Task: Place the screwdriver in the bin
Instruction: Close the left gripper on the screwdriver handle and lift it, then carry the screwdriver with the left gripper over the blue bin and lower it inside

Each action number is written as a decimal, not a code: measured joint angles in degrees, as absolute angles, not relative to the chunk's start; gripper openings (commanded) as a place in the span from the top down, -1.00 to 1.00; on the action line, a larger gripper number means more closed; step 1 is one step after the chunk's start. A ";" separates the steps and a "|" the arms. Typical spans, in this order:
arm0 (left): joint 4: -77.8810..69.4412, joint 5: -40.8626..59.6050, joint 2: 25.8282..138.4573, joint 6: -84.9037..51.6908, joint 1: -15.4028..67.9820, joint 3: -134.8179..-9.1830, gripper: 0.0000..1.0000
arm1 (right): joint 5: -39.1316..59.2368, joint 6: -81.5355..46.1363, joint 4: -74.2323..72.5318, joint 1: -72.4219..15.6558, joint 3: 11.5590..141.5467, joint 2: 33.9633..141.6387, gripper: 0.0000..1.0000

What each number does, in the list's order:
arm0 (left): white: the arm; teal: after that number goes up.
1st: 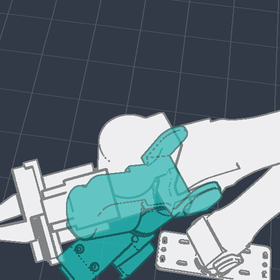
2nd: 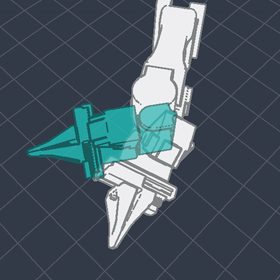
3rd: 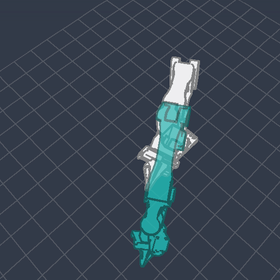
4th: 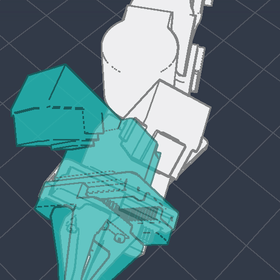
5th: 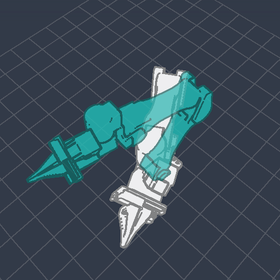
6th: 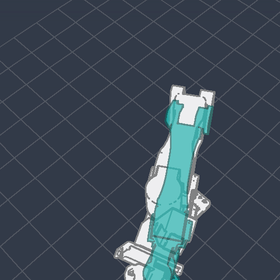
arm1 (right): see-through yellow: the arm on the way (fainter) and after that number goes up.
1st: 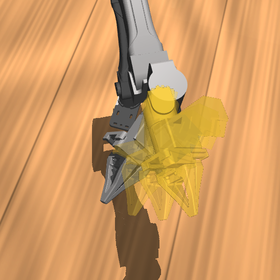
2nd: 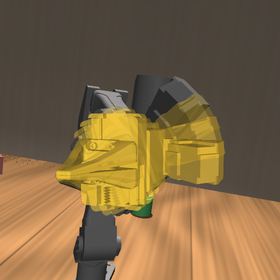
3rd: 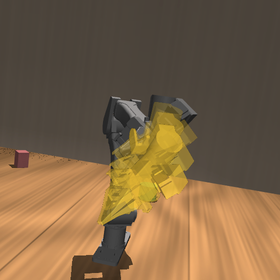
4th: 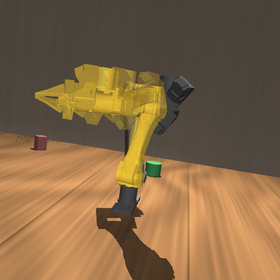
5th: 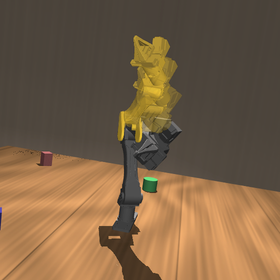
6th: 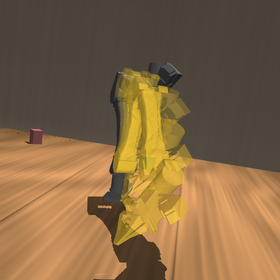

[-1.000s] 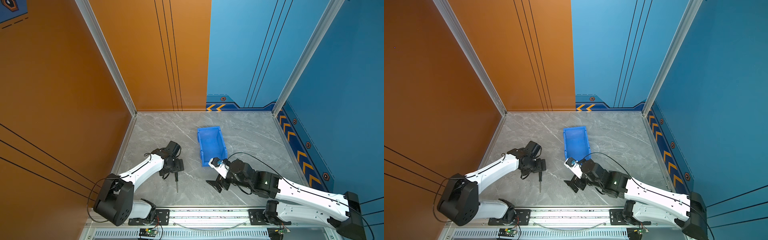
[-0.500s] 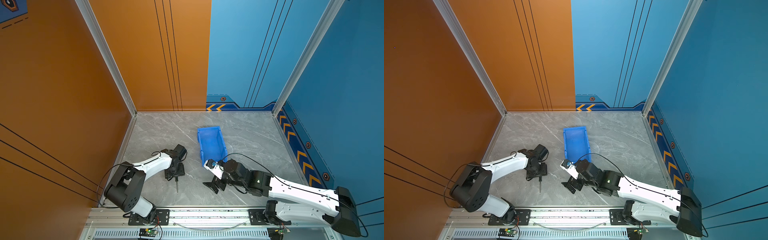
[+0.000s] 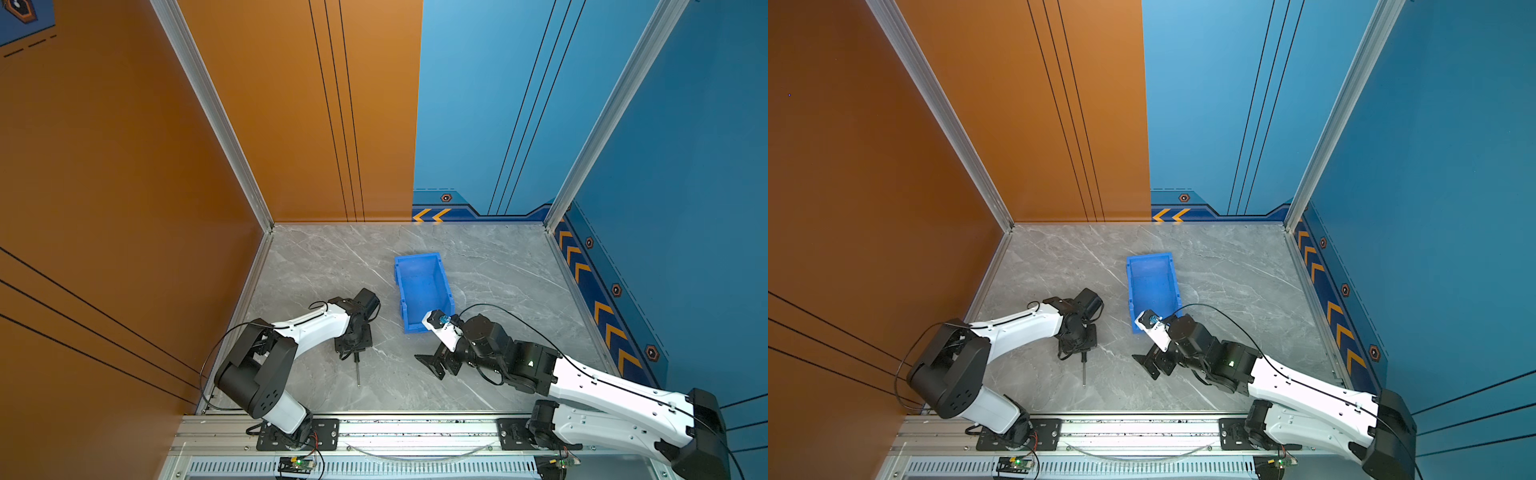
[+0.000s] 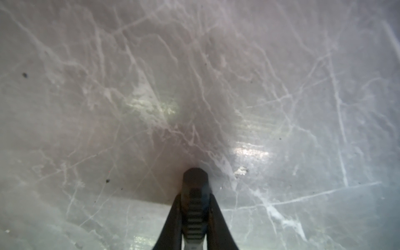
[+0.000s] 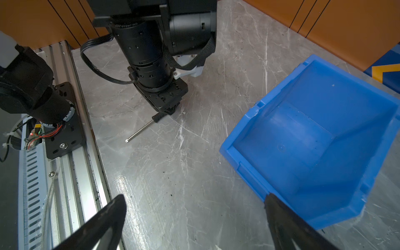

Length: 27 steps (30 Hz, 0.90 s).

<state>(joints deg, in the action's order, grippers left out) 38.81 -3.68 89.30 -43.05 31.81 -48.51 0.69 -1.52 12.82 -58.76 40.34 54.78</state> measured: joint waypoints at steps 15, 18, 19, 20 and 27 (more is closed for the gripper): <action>47.03 -9.65 86.00 -42.89 36.64 -73.89 1.00 | -2.68 -6.04 12.71 -49.21 34.63 40.07 -1.00; 47.37 -9.61 91.20 -42.24 37.67 -83.15 1.00 | -2.81 -6.37 13.13 -46.15 34.54 39.31 -1.00; 47.33 -9.56 93.62 -41.91 38.02 -86.43 1.00 | -2.81 -6.44 13.47 -44.97 34.54 39.24 -1.00; 47.44 -9.39 96.23 -41.65 38.35 -89.62 1.00 | -2.87 -6.46 13.98 -44.07 34.54 39.20 -1.00; 47.44 -7.92 113.23 -41.69 40.75 -106.39 1.00 | -3.27 -6.72 16.10 -38.50 34.57 38.22 -1.00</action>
